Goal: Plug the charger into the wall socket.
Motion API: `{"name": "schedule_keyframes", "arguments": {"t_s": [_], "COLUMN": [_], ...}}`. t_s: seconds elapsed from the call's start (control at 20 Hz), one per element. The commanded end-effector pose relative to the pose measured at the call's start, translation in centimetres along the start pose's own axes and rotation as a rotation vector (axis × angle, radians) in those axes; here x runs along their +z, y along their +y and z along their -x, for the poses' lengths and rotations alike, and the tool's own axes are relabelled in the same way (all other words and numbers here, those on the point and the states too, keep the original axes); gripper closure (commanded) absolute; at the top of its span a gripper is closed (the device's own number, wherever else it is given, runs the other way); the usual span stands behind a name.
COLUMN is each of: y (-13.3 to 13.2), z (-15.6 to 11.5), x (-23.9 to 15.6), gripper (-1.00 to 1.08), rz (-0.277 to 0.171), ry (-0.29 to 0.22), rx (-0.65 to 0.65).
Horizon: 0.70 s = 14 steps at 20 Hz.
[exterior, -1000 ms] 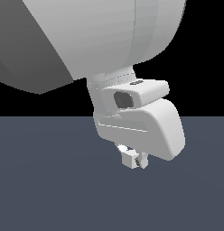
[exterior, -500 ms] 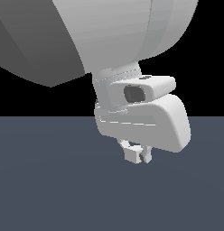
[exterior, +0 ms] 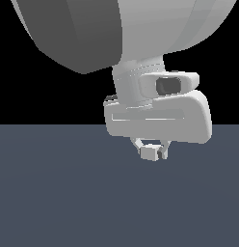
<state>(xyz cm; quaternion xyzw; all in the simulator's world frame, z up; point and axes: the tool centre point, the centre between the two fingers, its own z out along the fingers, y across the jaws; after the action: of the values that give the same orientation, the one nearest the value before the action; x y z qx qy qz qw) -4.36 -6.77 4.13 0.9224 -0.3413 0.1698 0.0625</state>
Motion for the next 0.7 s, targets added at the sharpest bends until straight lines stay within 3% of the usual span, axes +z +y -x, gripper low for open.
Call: {"name": "schedule_keyframes", "arguments": {"t_s": [0.0,0.65], "y": [0.0,-0.5], "z": [-0.9,-4.6], "x": [-0.4,-2.1], "gripper": [1.08,1.08], "rz": [-0.022,-0.121], "ry": [0.002,0.005], "rx": [-0.058,-0.32]}}
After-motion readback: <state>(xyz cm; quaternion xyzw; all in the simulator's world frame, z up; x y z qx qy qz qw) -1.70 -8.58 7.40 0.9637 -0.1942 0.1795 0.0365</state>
